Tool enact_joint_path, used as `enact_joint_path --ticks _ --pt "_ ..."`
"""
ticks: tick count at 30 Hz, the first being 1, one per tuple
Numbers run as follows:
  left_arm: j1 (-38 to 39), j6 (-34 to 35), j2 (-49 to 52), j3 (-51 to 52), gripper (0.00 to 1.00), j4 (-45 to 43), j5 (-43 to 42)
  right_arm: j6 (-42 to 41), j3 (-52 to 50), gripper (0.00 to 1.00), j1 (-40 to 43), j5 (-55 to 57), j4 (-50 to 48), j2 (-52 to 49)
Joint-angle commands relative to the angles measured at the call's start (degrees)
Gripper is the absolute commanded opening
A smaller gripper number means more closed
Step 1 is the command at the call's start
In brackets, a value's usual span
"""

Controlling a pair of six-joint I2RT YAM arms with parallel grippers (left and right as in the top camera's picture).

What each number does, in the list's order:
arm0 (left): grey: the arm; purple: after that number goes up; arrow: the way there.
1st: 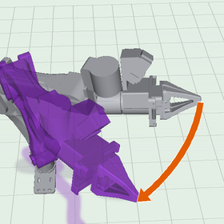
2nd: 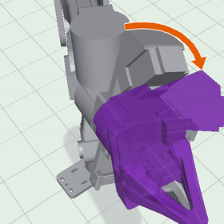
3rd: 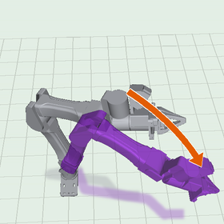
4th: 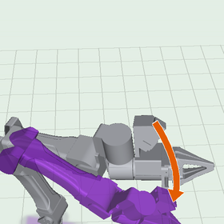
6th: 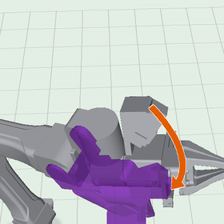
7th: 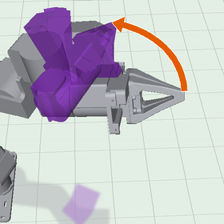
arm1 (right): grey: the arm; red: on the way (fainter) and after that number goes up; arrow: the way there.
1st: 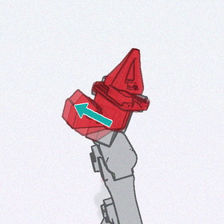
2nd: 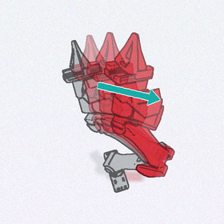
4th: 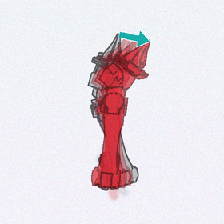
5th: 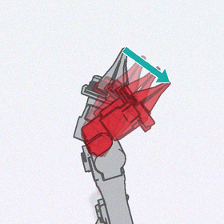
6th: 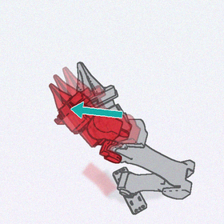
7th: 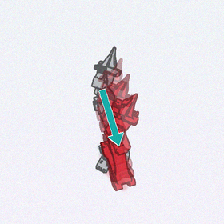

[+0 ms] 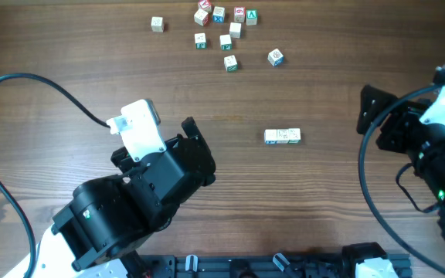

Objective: Form a horizontal line

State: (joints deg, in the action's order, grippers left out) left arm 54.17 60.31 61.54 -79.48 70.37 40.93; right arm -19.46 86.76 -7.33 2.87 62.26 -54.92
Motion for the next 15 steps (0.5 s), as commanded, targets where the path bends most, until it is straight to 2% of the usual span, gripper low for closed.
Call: enact_joint_path --ticks 1,7,15 --pt "0.31 -0.07 0.13 -0.04 1.00 0.17 2.19 -0.11 -0.09 1.00 -0.90 1.25 0.31 -1.73" --pt "0.33 -0.07 0.13 -0.04 1.00 0.17 2.19 -0.11 -0.83 1.00 -1.11 1.25 0.39 -0.44" --pt "0.31 -0.07 0.13 -0.04 1.00 0.17 2.19 -0.24 -3.65 1.00 -1.11 1.22 1.49 15.41"
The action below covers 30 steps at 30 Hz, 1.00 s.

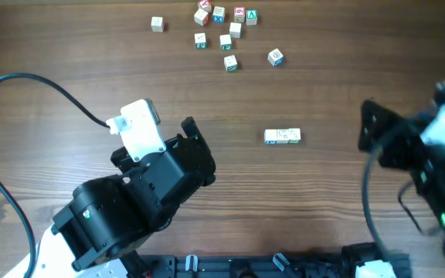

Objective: Form a horizontal line

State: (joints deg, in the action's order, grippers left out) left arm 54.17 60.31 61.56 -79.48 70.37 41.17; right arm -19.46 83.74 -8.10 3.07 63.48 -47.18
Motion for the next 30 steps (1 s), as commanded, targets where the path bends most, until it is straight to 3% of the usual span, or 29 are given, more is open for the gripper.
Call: enact_joint_path --ticks 1,7,15,17,23,30 --pt "0.33 -0.07 0.11 -0.04 1.00 0.17 1.95 -0.24 -0.74 1.00 -0.35 1.03 0.26 9.84" --pt "0.33 -0.07 0.11 -0.04 1.00 0.17 1.95 -0.24 -1.60 1.00 -0.33 7.98 -3.54 22.36" --pt "0.31 -0.07 0.11 -0.04 1.00 0.17 1.95 -2.25 -18.78 1.00 3.96 8.59 -24.65 39.50" --pt "0.33 -0.07 0.11 -0.04 1.00 0.17 1.95 -6.78 -26.62 1.00 6.21 8.57 -31.69 43.04" --pt "0.31 -0.07 0.11 -0.04 1.00 0.17 1.95 -30.40 -48.85 1.00 9.31 8.55 -50.64 46.93" --pt "0.33 -0.07 0.11 -0.04 1.00 0.17 1.95 -48.04 -67.36 1.00 9.31 8.13 -61.75 46.93"
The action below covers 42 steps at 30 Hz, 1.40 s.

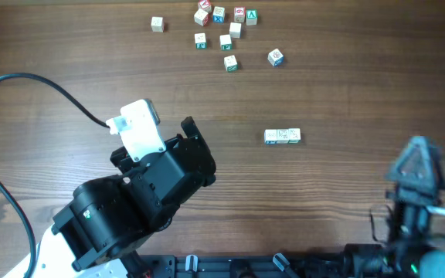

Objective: Form a horizontal line

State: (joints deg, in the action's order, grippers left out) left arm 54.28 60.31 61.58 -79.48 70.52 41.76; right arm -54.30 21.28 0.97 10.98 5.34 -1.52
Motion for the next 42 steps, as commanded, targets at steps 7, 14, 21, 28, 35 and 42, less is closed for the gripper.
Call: enact_joint_path --ticks 7,14,21,28,35,42 --pt "0.20 -0.07 0.09 -0.04 1.00 0.02 1.36 -18.05 -17.38 1.00 0.24 -0.04 -25.24 1.29" --pt "0.22 -0.07 0.09 -0.04 1.00 0.02 1.36 -17.64 -20.94 1.00 0.24 -0.42 -32.35 1.31" --pt "0.20 -0.07 0.09 -0.04 1.00 0.02 1.36 -9.49 -20.96 1.00 0.24 -0.81 -26.73 1.33" --pt "0.22 -0.07 0.09 -0.04 1.00 0.02 1.36 -6.58 -20.98 1.00 0.17 0.68 -6.12 1.33" --pt "0.22 -0.07 0.09 -0.04 1.00 0.02 1.36 18.03 -20.98 1.00 0.17 -0.90 -6.69 1.38" --pt "0.22 -0.07 0.09 -0.04 1.00 0.02 1.36 32.26 -20.98 1.00 0.17 -1.09 -6.64 1.38"
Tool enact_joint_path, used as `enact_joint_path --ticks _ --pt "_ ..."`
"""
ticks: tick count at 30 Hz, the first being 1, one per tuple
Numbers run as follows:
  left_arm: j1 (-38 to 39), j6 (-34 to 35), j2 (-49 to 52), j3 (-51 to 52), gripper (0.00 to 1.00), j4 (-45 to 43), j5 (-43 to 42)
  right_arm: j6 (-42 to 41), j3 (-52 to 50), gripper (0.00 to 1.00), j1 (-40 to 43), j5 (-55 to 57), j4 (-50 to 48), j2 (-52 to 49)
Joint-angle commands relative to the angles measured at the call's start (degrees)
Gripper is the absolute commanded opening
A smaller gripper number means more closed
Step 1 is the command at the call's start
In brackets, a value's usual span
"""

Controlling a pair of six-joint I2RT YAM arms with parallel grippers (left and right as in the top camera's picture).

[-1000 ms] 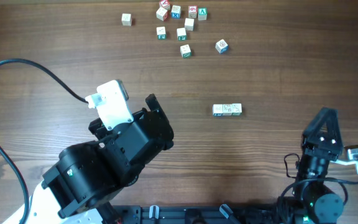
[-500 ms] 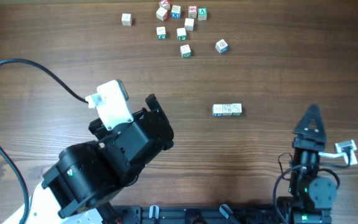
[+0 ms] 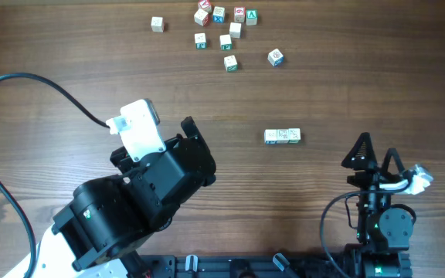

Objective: Form a horizontal line

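Note:
A short row of three small blocks (image 3: 283,136) lies side by side, running left to right, at the table's middle right. Several loose lettered blocks (image 3: 225,42) are scattered at the far edge, with one block (image 3: 157,24) apart to the left and another (image 3: 276,56) to the right. My right gripper (image 3: 377,151) stands near the front right, below and right of the row. Its two pointed fingers are apart with nothing between them. My left gripper (image 3: 195,147) sits left of the row at the tip of the bulky black arm. Its jaws do not show clearly.
A black cable (image 3: 22,81) loops over the left part of the wooden table (image 3: 346,77). The left arm's body (image 3: 122,208) covers the front left. A rail (image 3: 230,266) runs along the front edge.
My right arm has moved left from the front right corner and now stands upright with its fingers apart. The blocks and the left arm have not moved.
My right arm was first at the right edge, level with the three-block row. Then it showed blurred at the same place. Later it stood low near the front right corner, and now a little further left. The row, the loose blocks and the left arm stayed put.

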State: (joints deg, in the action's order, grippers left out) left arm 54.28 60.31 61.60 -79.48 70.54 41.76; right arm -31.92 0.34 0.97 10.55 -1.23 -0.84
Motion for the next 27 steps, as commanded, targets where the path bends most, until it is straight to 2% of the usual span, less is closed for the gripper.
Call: enact_joint_path --ticks 1,27 --pt "0.20 -0.07 0.07 -0.04 1.00 0.00 1.36 9.88 -0.04 1.00 0.17 -0.63 -0.07 0.70" --pt "0.20 -0.07 0.07 -0.04 1.00 0.00 1.36 9.25 -0.04 1.00 0.17 -0.63 -0.09 0.42"
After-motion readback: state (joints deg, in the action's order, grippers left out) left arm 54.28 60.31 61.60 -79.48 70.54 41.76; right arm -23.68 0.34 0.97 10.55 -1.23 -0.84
